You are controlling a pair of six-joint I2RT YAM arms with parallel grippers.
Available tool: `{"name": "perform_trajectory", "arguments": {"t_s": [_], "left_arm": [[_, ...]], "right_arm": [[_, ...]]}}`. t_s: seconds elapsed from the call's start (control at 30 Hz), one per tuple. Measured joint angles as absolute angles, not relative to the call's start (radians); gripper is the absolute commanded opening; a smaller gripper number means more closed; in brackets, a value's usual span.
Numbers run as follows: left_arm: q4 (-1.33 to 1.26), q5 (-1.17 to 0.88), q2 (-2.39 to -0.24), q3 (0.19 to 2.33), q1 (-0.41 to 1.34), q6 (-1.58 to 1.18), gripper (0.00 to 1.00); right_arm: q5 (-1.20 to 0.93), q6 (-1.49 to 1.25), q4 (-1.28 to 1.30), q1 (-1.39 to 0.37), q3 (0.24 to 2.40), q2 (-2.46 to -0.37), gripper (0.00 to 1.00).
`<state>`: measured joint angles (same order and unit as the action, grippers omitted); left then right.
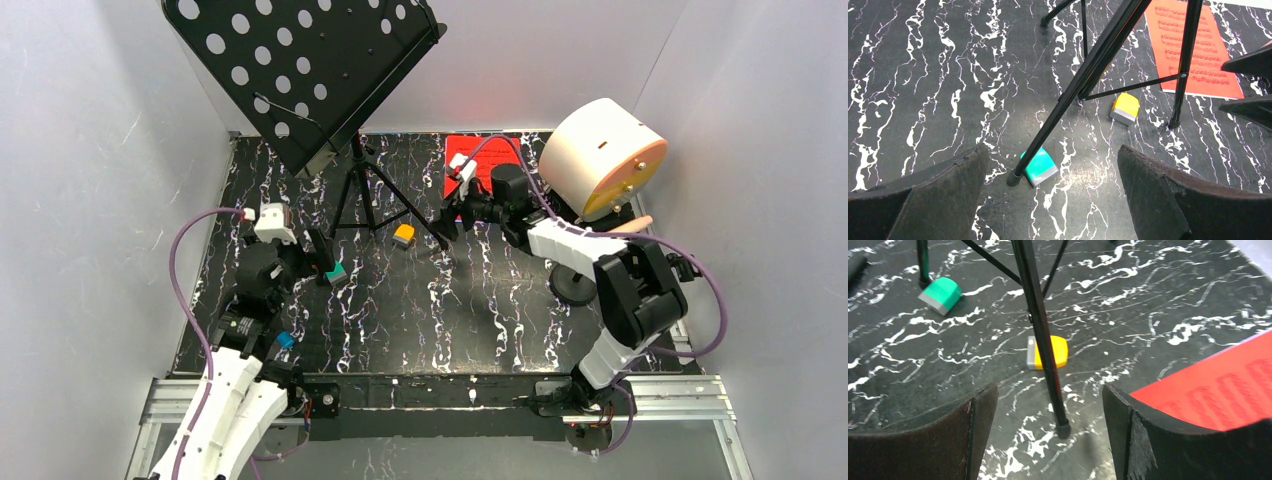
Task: Pack up the instrument practice props
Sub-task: Adjust the music stand at the center of the board.
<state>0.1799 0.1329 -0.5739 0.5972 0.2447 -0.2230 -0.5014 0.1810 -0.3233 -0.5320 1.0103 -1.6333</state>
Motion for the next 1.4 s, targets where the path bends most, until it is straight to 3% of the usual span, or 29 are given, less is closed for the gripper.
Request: {"name": "perform_trajectory", "arguments": {"t_s": [0.27,0.47,0.53,0.67,0.87,1.1,1.4], "left_arm": [[0.180,0.116,-0.605,0.597,0.245,-0.224,0.98],[0.179,0.110,-0.611,0.597,0.245,-0.224,0.98],[0.179,0.107,-0.612,0.597,0.245,-0.224,0.98],[0.179,0.100,-0.613,0.597,0.245,-0.224,0.98],[0.179,0.093,-0.608,0.597,0.245,-0.224,0.98],[0.178,0.089,-0.587,0.597,0.246,-0.224,0.98],[0.179,0.089,-0.569,0.597,0.249,-0.226,0.98]], "right_arm": [[-0.553,0.094,-0.437,-0.586,1.081,-1.782,0.81],[-0.496,0.094,-0.514,-0.636,1.165,-1.882,0.67],[-0.480,0.096,-0.533,-0.646,1.177,-1.910,0.56],[-0.460,0.100,-0.540,-0.651,1.182,-1.946,0.20],[-0.421,0.120,-0.562,-0.678,1.161,-1.938,0.01],[-0.243,0.087,-0.606,-0.756,1.024,-1.836,0.01],[0.236,-0.056,-0.669,-1.015,0.919,-1.771,0.01]]}}
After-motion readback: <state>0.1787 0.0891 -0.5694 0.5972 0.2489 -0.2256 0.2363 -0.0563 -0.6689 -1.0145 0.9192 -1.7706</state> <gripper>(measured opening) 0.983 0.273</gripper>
